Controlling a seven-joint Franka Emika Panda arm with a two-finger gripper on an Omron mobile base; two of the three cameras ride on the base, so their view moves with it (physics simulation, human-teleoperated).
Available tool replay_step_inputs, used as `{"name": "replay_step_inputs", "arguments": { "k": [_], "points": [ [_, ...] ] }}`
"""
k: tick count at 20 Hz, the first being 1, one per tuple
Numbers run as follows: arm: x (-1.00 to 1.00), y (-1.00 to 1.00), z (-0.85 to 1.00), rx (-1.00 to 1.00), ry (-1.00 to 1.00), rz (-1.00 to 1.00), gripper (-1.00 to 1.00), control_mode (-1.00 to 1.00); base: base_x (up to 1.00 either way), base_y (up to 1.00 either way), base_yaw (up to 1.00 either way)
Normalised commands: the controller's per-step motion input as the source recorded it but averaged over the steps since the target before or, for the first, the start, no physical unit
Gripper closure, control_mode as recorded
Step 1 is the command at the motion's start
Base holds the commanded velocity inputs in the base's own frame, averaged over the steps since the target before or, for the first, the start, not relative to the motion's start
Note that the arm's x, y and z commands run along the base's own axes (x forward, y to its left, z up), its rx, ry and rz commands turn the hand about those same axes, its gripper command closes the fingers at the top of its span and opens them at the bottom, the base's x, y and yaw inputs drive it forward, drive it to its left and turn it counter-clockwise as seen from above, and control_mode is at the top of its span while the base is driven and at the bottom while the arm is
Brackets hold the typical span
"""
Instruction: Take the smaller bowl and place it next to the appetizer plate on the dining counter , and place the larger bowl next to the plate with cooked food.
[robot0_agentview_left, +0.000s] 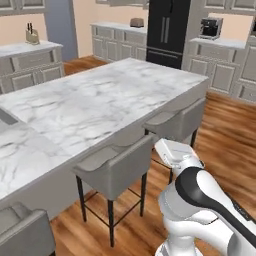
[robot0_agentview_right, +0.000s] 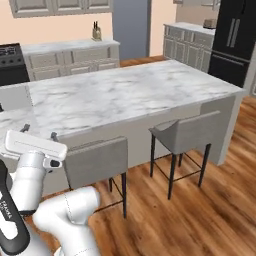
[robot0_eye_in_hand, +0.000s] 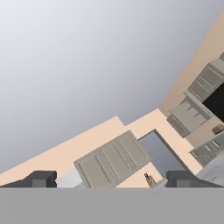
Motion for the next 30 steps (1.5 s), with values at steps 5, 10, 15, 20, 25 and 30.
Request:
{"name": "replay_step_inputs", "arguments": {
  "k": [5, 10, 15, 20, 25, 30],
  "points": [
    [0.00, 0.00, 0.00, 0.00, 0.00, 0.00, -1.00, 1.00, 0.84, -1.00, -0.01],
    [0.00, 0.00, 0.00, 0.00, 0.00, 0.00, -1.00, 1.00, 0.83, -1.00, 0.00],
    [0.00, 0.00, 0.00, 0.00, 0.00, 0.00, -1.00, 1.00, 0.76, -1.00, 0.00],
    [0.00, 0.00, 0.00, 0.00, 0.00, 0.00, -1.00, 1.00, 0.71, -1.00, 0.00],
    [0.00, 0.00, 0.00, 0.00, 0.00, 0.00, -1.00, 1.00, 0.69, -1.00, 0.00],
    [0.00, 0.00, 0.00, 0.00, 0.00, 0.00, -1.00, 1.00, 0.68, -1.00, 0.03]
  ]
}}
